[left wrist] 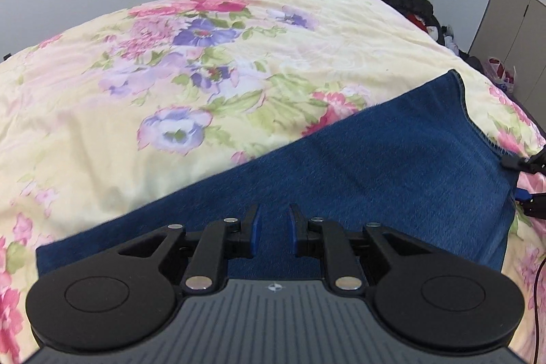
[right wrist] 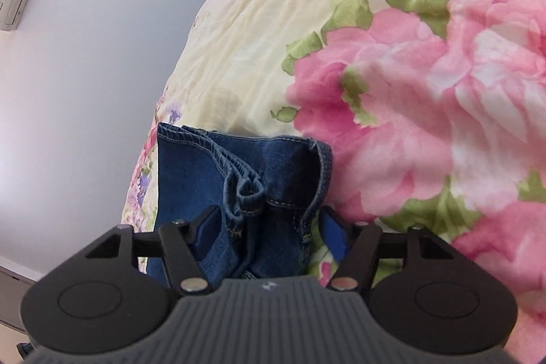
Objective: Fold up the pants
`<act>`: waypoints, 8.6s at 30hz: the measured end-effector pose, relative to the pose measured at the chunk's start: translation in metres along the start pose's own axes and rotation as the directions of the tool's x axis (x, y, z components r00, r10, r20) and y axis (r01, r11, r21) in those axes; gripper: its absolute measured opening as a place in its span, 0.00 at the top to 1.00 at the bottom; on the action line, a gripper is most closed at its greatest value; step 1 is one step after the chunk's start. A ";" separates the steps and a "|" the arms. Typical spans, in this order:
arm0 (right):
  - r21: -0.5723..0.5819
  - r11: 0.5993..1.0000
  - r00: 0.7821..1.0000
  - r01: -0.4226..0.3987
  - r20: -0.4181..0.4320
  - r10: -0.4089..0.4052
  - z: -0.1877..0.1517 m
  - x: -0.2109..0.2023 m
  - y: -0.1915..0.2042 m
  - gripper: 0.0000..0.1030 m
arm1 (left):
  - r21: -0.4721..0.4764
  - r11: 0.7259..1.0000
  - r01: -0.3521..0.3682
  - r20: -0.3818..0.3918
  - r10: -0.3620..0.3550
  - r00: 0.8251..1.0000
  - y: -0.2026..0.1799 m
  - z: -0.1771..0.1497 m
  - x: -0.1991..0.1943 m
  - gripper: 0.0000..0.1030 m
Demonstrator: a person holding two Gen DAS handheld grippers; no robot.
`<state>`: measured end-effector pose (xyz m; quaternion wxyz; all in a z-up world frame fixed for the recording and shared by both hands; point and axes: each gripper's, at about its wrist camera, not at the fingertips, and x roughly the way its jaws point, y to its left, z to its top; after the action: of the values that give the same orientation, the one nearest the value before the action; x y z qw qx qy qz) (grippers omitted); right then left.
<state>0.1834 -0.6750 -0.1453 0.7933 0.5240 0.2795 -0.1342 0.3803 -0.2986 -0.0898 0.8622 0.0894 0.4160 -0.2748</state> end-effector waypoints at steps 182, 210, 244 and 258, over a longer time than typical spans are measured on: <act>-0.863 0.502 0.955 -0.060 -0.196 -0.223 -0.211 0.059 0.235 1.00 | -0.094 0.995 -0.019 0.018 0.021 1.000 0.110 -0.101 -0.118 0.95; -0.763 0.646 0.969 0.011 -0.151 -0.195 -0.275 -0.013 0.124 1.00 | -0.252 0.961 -0.112 0.020 0.121 0.992 0.106 -0.189 -0.118 0.95; -0.361 0.919 0.942 -0.156 -0.334 0.029 -0.165 0.053 0.122 0.50 | -0.749 0.571 0.337 0.217 -0.269 0.938 0.226 -0.169 -0.058 0.32; -0.249 0.933 0.891 -0.261 -0.434 0.133 -0.162 0.100 0.134 0.77 | -0.686 0.630 0.364 0.236 -0.281 0.930 0.227 -0.154 -0.058 0.68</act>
<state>0.2830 -0.4644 -0.1497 0.7967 0.4394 0.4014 0.1049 0.3722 -0.0274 -0.1605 0.7850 -0.3458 0.4524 -0.2441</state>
